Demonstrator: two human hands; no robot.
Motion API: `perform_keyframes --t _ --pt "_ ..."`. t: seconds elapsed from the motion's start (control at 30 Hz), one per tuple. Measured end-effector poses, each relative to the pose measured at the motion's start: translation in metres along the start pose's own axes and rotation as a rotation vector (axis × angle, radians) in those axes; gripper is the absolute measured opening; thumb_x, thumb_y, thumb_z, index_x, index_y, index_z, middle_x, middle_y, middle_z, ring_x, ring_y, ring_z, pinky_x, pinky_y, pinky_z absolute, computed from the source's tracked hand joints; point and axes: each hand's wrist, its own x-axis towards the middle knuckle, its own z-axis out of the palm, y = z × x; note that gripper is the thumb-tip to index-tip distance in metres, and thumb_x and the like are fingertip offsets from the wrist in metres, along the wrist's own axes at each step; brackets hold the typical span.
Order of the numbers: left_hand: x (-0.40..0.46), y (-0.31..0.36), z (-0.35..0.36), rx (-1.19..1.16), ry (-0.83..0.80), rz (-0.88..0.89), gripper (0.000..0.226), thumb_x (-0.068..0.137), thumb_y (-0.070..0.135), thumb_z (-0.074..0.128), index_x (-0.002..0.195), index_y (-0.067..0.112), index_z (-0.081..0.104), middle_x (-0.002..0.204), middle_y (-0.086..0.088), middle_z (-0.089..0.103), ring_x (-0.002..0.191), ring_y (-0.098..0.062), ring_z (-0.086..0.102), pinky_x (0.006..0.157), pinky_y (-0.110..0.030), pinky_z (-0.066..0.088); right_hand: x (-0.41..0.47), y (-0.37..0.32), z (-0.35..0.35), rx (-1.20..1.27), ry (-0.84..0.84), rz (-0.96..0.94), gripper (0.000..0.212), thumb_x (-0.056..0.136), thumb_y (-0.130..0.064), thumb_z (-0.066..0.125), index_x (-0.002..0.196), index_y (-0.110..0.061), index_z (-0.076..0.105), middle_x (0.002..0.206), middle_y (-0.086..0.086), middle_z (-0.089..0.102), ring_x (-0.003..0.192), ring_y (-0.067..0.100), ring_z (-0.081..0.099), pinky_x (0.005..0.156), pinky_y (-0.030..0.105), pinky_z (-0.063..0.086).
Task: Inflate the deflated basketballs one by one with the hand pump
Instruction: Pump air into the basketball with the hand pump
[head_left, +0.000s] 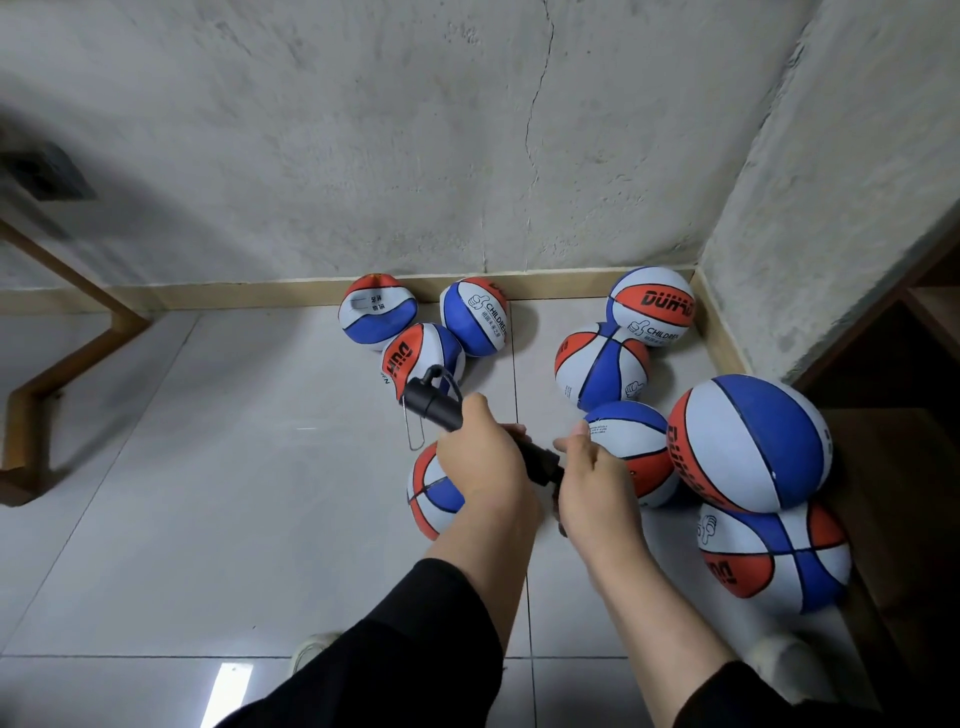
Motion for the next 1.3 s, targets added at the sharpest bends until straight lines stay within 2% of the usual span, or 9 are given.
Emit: perform_keyframes --t 0.17,0.37,0.5,0.67,0.77,0.87,1.0,1.13,1.3 --pt "0.016 0.018 -0.007 -0.052 0.061 0.032 0.021 0.098 0.028 0.055 0.089 0.009 0.055 0.065 -0.009 0.063 0.053 -0.021 0.055 0.041 -0.023 0.048 0.012 0.030 -0.026 0.029 0.074 0.101 0.057 0.108 -0.048 0.034 0.105 -0.007 0.073 0.070 0.009 0.066 0.062 0.028 0.062 0.061 0.035 0.049" --pt "0.022 0.016 -0.009 -0.061 0.084 -0.011 0.024 0.094 0.030 0.055 0.079 0.013 0.050 0.051 -0.003 0.058 0.046 -0.022 0.056 0.060 -0.039 0.055 0.009 0.027 -0.026 -0.045 0.060 0.040 0.056 0.109 -0.045 0.033 0.102 -0.004 0.070 0.084 0.013 0.067 0.079 0.036 0.062 0.071 0.037 0.049" --pt "0.010 0.004 -0.002 -0.052 0.069 -0.012 0.023 0.090 0.033 0.054 0.080 0.012 0.052 0.056 -0.005 0.061 0.060 -0.027 0.060 0.072 -0.051 0.061 0.005 0.002 -0.012 -0.110 0.015 -0.042 0.053 0.110 -0.045 0.029 0.078 -0.012 0.055 0.075 0.007 0.059 0.077 0.031 0.055 0.067 0.032 0.037" --pt "-0.004 -0.007 -0.001 -0.015 0.085 -0.002 0.038 0.091 0.035 0.054 0.098 -0.001 0.064 0.066 -0.009 0.063 0.059 -0.023 0.058 0.051 -0.026 0.050 -0.001 -0.006 0.000 -0.090 0.014 -0.057 0.048 0.111 -0.040 0.031 0.085 -0.010 0.057 0.089 0.016 0.066 0.079 0.027 0.053 0.061 0.029 0.035" --pt "-0.006 -0.005 0.000 0.000 0.043 0.014 0.043 0.090 0.034 0.055 0.109 -0.004 0.063 0.063 -0.008 0.065 0.056 -0.023 0.058 0.056 -0.032 0.052 -0.003 -0.001 0.000 0.000 -0.006 0.039 0.056 0.108 -0.050 0.033 0.089 -0.010 0.066 0.086 0.016 0.072 0.076 0.034 0.063 0.066 0.033 0.049" --pt "-0.003 0.003 0.002 -0.005 0.021 0.025 0.031 0.091 0.034 0.056 0.098 0.004 0.061 0.059 -0.006 0.066 0.059 -0.023 0.060 0.063 -0.036 0.054 0.010 -0.001 -0.013 0.066 0.006 0.124 0.065 0.098 -0.066 0.034 0.091 -0.013 0.072 0.069 0.010 0.066 0.063 0.030 0.058 0.062 0.035 0.044" --pt "0.015 0.027 -0.003 -0.073 0.088 0.051 0.019 0.098 0.030 0.057 0.090 0.013 0.054 0.062 -0.006 0.063 0.054 -0.017 0.058 0.046 -0.022 0.048 0.014 0.012 -0.042 0.080 0.054 0.226 0.054 0.106 -0.052 0.036 0.086 -0.014 0.068 0.062 0.008 0.059 0.045 0.019 0.051 0.042 0.022 0.036" --pt "0.016 0.024 -0.004 -0.048 0.095 0.031 0.023 0.096 0.030 0.054 0.083 0.012 0.052 0.057 -0.005 0.061 0.037 -0.014 0.055 0.042 -0.021 0.049 0.013 0.020 -0.039 0.003 0.045 0.177 0.056 0.108 -0.046 0.035 0.106 -0.004 0.071 0.071 0.007 0.063 0.064 0.025 0.056 0.062 0.031 0.047" --pt "0.004 0.004 0.000 -0.029 0.055 -0.017 0.027 0.088 0.036 0.055 0.085 0.009 0.056 0.057 -0.006 0.061 0.057 -0.026 0.059 0.058 -0.036 0.054 -0.001 0.003 -0.017 -0.107 0.037 0.027 0.059 0.111 -0.040 0.030 0.087 -0.001 0.066 0.076 0.009 0.061 0.082 0.037 0.060 0.072 0.039 0.049"
